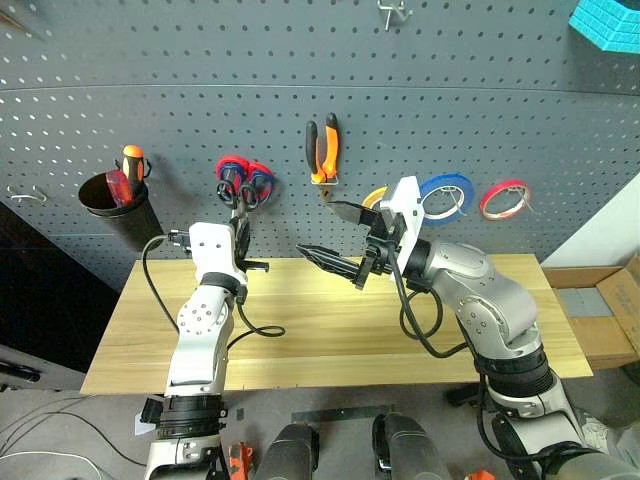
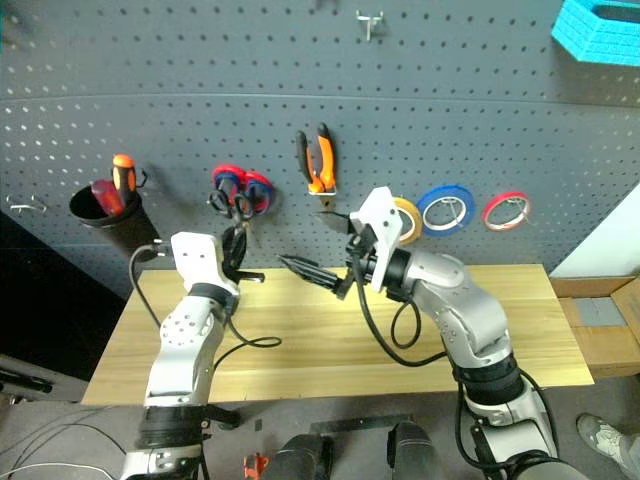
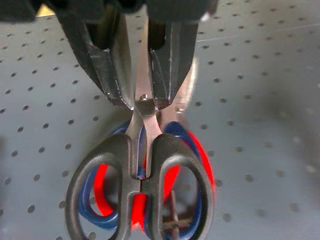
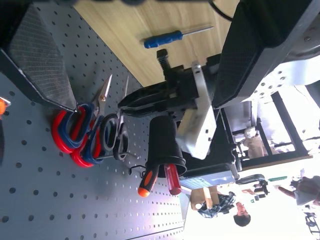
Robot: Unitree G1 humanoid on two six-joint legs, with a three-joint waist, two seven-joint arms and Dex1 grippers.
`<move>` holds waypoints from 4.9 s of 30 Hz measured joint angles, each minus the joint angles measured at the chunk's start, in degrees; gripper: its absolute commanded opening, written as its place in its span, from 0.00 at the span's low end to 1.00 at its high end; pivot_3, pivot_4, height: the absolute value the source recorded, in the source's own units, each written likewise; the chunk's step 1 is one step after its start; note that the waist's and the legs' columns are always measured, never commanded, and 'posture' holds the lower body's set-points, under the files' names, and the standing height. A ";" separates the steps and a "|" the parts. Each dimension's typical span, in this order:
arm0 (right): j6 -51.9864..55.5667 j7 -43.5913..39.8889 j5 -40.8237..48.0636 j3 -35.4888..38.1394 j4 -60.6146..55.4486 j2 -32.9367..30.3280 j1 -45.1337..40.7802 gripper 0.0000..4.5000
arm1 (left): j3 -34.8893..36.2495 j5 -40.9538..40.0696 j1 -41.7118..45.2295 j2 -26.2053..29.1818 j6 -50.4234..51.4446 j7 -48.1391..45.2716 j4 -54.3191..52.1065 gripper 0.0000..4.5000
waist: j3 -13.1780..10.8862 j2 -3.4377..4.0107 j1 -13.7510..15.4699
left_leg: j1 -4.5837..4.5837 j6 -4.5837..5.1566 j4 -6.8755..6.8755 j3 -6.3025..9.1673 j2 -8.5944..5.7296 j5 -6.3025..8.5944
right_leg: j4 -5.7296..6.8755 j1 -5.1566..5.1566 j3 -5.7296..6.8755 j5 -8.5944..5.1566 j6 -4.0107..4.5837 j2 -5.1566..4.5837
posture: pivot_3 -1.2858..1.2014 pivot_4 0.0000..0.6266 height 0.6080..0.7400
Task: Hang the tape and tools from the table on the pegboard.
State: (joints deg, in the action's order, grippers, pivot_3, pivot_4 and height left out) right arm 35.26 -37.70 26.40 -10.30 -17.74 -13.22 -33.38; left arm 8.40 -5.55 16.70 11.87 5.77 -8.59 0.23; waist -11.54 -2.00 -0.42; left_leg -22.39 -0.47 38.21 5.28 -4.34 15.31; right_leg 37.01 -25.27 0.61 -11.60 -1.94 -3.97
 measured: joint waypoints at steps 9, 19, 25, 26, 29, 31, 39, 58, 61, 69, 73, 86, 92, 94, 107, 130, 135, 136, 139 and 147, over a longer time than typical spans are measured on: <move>1.26 0.24 0.52 -0.03 -2.81 -1.71 3.17 1.00 | 3.77 -1.04 -5.35 3.85 10.16 1.81 1.17 0.69 | -0.03 0.03 -0.99 | 0.05 0.16 -0.08 0.02 0.01 0.10 | -0.02 -0.02 -0.05 -0.01 0.01 0.00 | 0.50 0.34 1.00; 5.82 7.71 -4.32 -6.20 -4.43 -2.40 11.50 1.00 | 5.88 -1.85 -7.83 11.00 27.64 -0.81 4.87 0.69 | -1.75 0.22 -1.16 | 0.48 0.28 -0.04 0.11 -0.02 0.11 | -0.07 0.49 0.04 -0.11 -0.13 -0.04 | 0.50 0.48 1.00; 7.45 8.63 -5.69 -7.28 -5.88 -3.78 13.96 1.00 | 3.97 -2.73 -3.77 10.79 31.05 -3.48 7.75 0.69 | -3.15 0.18 -1.30 | 0.37 0.28 -0.13 0.09 0.02 0.12 | -0.05 0.28 0.02 -0.04 -0.02 -0.05 | 0.50 0.52 1.00; 7.74 9.03 -6.19 -7.44 -6.17 -3.95 13.98 1.00 | 3.97 -2.73 -2.89 10.79 31.13 -3.37 8.96 0.69 | -3.23 0.19 -1.38 | 0.37 0.28 -0.15 0.09 0.02 0.12 | -0.06 0.27 0.01 -0.04 -0.02 -0.05 | 0.50 0.52 1.00; 8.60 9.65 -7.06 -7.62 -6.41 -4.15 14.27 1.00 | 4.00 -2.43 -0.95 10.79 30.85 -2.88 12.29 0.69 | -3.52 0.19 -1.60 | 0.36 0.27 -0.21 0.05 0.03 0.12 | -0.06 0.19 -0.02 -0.05 -0.02 -0.05 | 0.49 0.53 1.00; 9.18 9.83 -7.10 -7.62 -7.00 -4.23 14.37 1.00 | 4.11 -2.03 -0.62 10.80 29.85 -1.94 14.08 0.69 | -3.89 0.18 -1.60 | 0.33 0.27 -0.22 0.05 0.04 0.12 | -0.08 0.18 -0.02 -0.05 -0.03 -0.05 | 0.49 0.53 1.00; 10.08 9.89 -7.38 -7.69 -7.32 -4.53 14.37 1.00 | 5.98 -2.07 -0.73 10.97 27.56 -0.51 15.60 0.69 | -4.70 0.03 -1.46 | 0.15 0.26 -0.22 0.09 0.04 0.13 | -0.12 0.05 0.01 -0.05 -0.03 -0.08 | 0.50 0.54 1.00; 8.12 8.56 -9.87 -7.86 -2.46 -5.49 14.63 1.00 | 3.33 -1.58 -4.34 12.84 28.91 -5.25 13.99 0.11 | -5.09 0.20 -1.52 | 0.01 0.23 -0.25 0.13 0.05 0.13 | -0.16 -0.05 0.00 -0.07 -0.07 -0.09 | 0.51 0.46 1.00; 5.83 6.03 -9.80 -7.98 -0.56 -5.75 14.13 1.00 | 4.94 -5.05 -9.81 10.96 28.11 -7.59 5.44 0.11 | -5.07 0.17 -1.30 | -0.17 0.17 -0.22 0.24 0.05 0.11 | -0.25 -0.10 0.00 -0.06 -0.05 -0.13 | 0.51 0.41 1.00; 2.01 -5.22 -4.76 -7.79 0.56 -4.81 8.37 1.00 | 12.25 -10.67 -19.97 4.52 13.55 -6.67 -12.89 0.11 | -4.31 -0.13 -0.75 | -0.27 0.02 -0.20 0.30 0.04 0.03 | -0.31 -0.10 0.05 -0.05 -0.04 -0.13 | 0.53 0.26 1.00; 2.10 -11.78 -1.46 -7.80 0.59 -5.95 4.60 1.00 | 17.62 -16.68 -17.72 2.48 11.14 -4.28 -20.00 0.11 | -3.59 -0.26 0.61 | -0.34 -0.04 -0.14 0.34 0.04 -0.01 | -0.28 -0.13 0.14 -0.04 -0.03 -0.09 | 0.56 0.20 1.00; -4.29 -9.37 -0.65 -3.23 7.34 4.53 -10.54 1.00 | 26.10 -24.91 -5.26 15.46 12.67 -2.15 -26.42 0.11 | -0.58 -0.61 1.83 | -0.07 -0.31 -0.16 0.31 0.01 -0.17 | -0.13 -0.04 0.11 0.00 0.03 0.25 | 0.57 0.18 1.00; -6.56 -4.87 -5.00 -4.14 9.23 6.07 -11.77 1.00 | 25.58 -23.38 3.41 19.13 9.71 -2.94 -17.10 0.11 | 0.37 -0.76 2.42 | -0.06 -0.32 -0.18 0.34 0.00 -0.17 | -0.15 -0.01 0.09 0.01 0.05 0.41 | 0.56 0.15 1.00; -7.19 -4.38 -5.76 -4.54 9.67 6.35 -11.71 1.00 | 24.15 -22.33 7.77 19.85 7.35 -4.05 -13.08 0.11 | 0.50 -0.83 2.41 | -0.04 -0.33 -0.16 0.30 0.01 -0.17 | -0.14 -0.01 0.05 0.05 0.07 0.44 | 0.56 0.15 1.00; -8.29 -2.38 -7.45 -4.60 8.89 5.41 -7.84 1.00 | 21.01 -10.61 17.68 21.82 -14.34 -4.44 17.58 0.11 | 0.68 -0.83 1.69 | 0.00 -0.33 -0.19 0.22 0.06 -0.17 | -0.09 -0.11 -0.05 0.06 0.08 0.47 | 0.54 0.17 1.00; -5.96 -4.21 -6.55 -4.79 6.54 2.39 -7.28 1.00 | 18.28 -16.76 9.53 22.66 -11.05 -11.63 9.99 1.00 | 0.68 -0.83 0.80 | -0.01 -0.30 -0.14 0.26 0.06 -0.15 | -0.06 -0.08 -0.05 0.06 0.09 0.24 | 0.54 0.22 1.00; -2.31 -7.38 -0.74 -2.37 2.43 -0.83 -4.20 1.00 | 17.35 -32.34 -8.21 25.19 5.84 -21.31 -12.31 1.00 | 0.62 -0.71 0.22 | 0.03 -0.08 -0.17 0.27 0.06 -0.03 | -0.08 -0.02 -0.15 0.05 0.09 0.14 | 0.54 0.25 1.00; -1.57 -7.61 0.40 -1.49 1.48 -1.82 -3.09 1.00 | 17.18 -34.35 -12.31 25.21 8.29 -22.74 -15.64 1.00 | 0.56 -0.60 0.21 | 0.12 -0.03 -0.18 0.26 0.07 0.00 | -0.09 0.03 -0.16 0.04 0.11 0.14 | 0.54 0.25 1.00; 1.33 -10.52 4.90 1.34 -1.54 -6.71 2.50 1.00 | 17.40 -39.52 -20.40 25.15 14.88 -24.10 -19.89 1.00 | 0.46 -0.45 0.40 | 0.33 0.00 -0.22 0.35 0.11 0.02 | -0.07 0.27 -0.08 -0.04 0.21 0.14 | 0.54 0.26 1.00; 0.09 -7.35 3.04 4.65 5.76 -9.60 10.83 1.00 | 11.16 -34.21 -21.09 19.17 17.15 -20.90 -16.78 1.00 | 0.47 -0.09 0.75 | 1.57 0.09 -0.25 0.26 0.08 0.06 | -0.26 1.67 0.00 -0.47 -0.07 0.15 | 0.52 0.20 1.00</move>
State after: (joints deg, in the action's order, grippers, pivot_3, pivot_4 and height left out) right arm 35.35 -45.05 29.44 -5.65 -11.98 -22.82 -22.55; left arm 19.56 -39.76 -4.38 31.04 22.93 -29.49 -16.55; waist -11.07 -2.09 0.33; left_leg -20.82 -0.38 37.95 5.53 -4.26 15.37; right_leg 36.75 -23.60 0.61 -12.07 -2.00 -3.82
